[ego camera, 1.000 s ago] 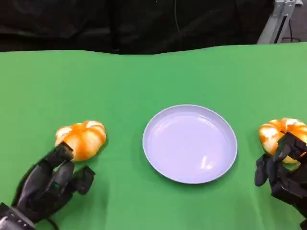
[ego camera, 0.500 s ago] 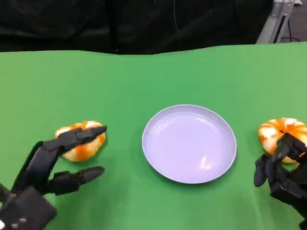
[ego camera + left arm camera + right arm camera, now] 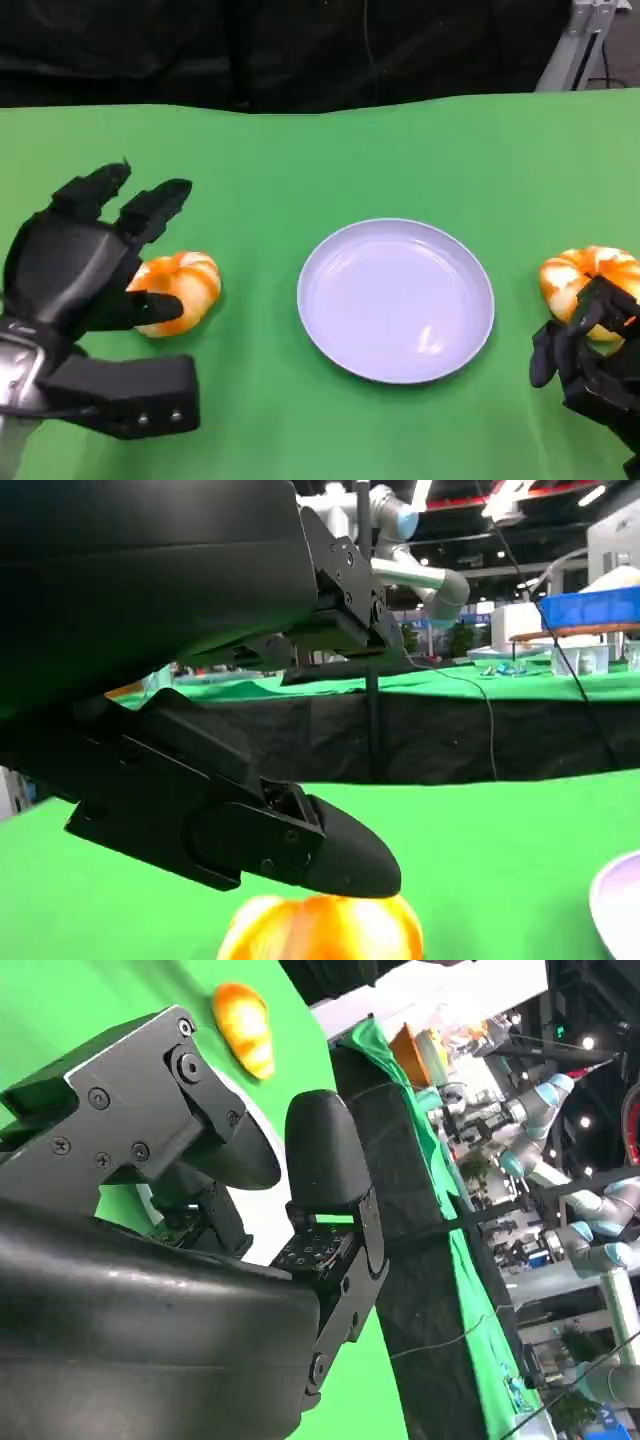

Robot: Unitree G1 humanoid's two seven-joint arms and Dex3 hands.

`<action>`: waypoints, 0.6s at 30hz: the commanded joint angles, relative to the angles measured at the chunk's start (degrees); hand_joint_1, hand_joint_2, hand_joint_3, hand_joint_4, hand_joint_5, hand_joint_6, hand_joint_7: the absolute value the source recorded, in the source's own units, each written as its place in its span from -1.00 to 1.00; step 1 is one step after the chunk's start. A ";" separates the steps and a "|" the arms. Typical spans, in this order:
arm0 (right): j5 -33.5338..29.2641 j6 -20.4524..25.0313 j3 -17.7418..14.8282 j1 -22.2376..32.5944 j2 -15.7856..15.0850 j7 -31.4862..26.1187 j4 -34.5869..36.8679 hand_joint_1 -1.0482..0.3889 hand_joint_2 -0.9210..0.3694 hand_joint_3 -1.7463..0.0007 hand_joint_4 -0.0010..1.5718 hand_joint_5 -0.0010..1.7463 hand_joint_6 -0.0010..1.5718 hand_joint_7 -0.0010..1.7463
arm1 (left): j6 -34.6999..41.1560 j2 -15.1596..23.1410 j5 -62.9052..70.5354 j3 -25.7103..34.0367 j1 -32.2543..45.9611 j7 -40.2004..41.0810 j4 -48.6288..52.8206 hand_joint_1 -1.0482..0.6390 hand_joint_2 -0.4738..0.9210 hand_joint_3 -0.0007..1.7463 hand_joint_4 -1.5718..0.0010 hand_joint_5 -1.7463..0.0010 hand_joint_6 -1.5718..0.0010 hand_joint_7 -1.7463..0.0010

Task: Grasp the bread from the table and place it into the plate.

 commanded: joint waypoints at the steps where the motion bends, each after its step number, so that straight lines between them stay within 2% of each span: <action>1: 0.16 -0.89 -0.43 -0.24 -0.66 0.05 0.38 0.40 -0.24 -0.70 0.18 1.00 -0.01 0.93 | 3.71 2.75 -2.17 -3.73 -1.61 -1.66 0.02 -0.92 1.00 -0.91 0.68 1.00 0.59 1.00; 9: 0.15 -0.74 -0.46 -0.27 -0.60 -0.18 0.43 0.39 -0.23 -0.70 0.19 1.00 -0.01 0.93 | 7.14 5.23 -5.64 -8.29 -3.10 -2.44 0.44 -0.93 1.00 -0.93 0.70 1.00 0.60 1.00; 13: -0.08 -1.23 -0.28 -0.28 -0.52 0.03 0.63 0.39 -0.23 -0.70 0.19 1.00 0.00 0.93 | 7.72 4.46 -9.19 -11.47 -9.25 -6.97 11.07 -0.97 1.00 -0.92 0.68 0.99 0.61 1.00; 18: -0.08 -1.32 -0.20 -0.25 -0.54 -0.05 0.64 0.39 -0.23 -0.69 0.19 1.00 -0.01 0.93 | 8.06 5.34 -11.05 -13.55 -10.45 -6.23 12.74 -0.99 1.00 -0.92 0.68 0.99 0.61 1.00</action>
